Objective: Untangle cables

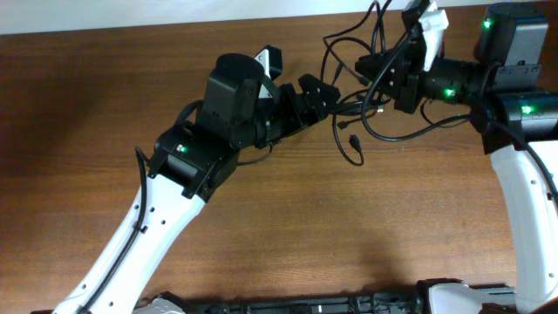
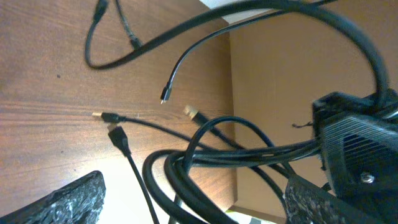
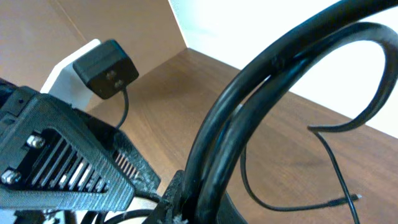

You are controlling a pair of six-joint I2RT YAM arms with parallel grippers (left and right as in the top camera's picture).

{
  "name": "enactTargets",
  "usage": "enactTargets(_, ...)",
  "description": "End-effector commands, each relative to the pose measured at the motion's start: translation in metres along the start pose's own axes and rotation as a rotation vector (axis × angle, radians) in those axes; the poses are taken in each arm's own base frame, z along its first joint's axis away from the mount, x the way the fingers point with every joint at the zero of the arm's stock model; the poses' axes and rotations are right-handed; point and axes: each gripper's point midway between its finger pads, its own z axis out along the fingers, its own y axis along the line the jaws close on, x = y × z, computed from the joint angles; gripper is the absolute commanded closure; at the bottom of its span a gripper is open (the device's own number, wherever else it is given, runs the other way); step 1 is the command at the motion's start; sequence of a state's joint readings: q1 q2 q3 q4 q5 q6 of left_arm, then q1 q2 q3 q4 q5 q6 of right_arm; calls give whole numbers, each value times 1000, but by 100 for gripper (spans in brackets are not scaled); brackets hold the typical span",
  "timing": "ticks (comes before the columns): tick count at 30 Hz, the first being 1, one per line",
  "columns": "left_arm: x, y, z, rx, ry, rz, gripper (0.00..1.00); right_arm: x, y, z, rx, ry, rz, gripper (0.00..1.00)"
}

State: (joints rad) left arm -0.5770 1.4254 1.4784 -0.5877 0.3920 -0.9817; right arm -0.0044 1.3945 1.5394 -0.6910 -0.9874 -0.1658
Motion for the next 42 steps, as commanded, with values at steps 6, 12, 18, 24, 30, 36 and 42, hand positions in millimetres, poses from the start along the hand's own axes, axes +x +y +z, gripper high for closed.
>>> enactTargets(6,21,-1,25,-11,72,-7,6,-10,4,-1,-27,-34,-19,96)
enactTargets(12,27,14,34,-61,104,-12,7,-16,4,-2,-25,-53,0,96)
enactTargets(18,43,47,44,-159,202,174,8,-26,3,-2,-24,-85,33,96)
enactTargets(24,48,89,38,-333,242,318,16,-28,3,-2,-25,-91,45,96)
enactTargets(30,16,154,-1,-754,98,379,13,-28,3,-2,-25,-91,48,96)
enactTargets(36,-3,184,-41,-1029,21,443,13,-29,3,-2,-25,-92,48,96)
enactTargets(42,-26,195,-77,-1244,-87,522,12,-28,3,-2,-25,-91,48,96)
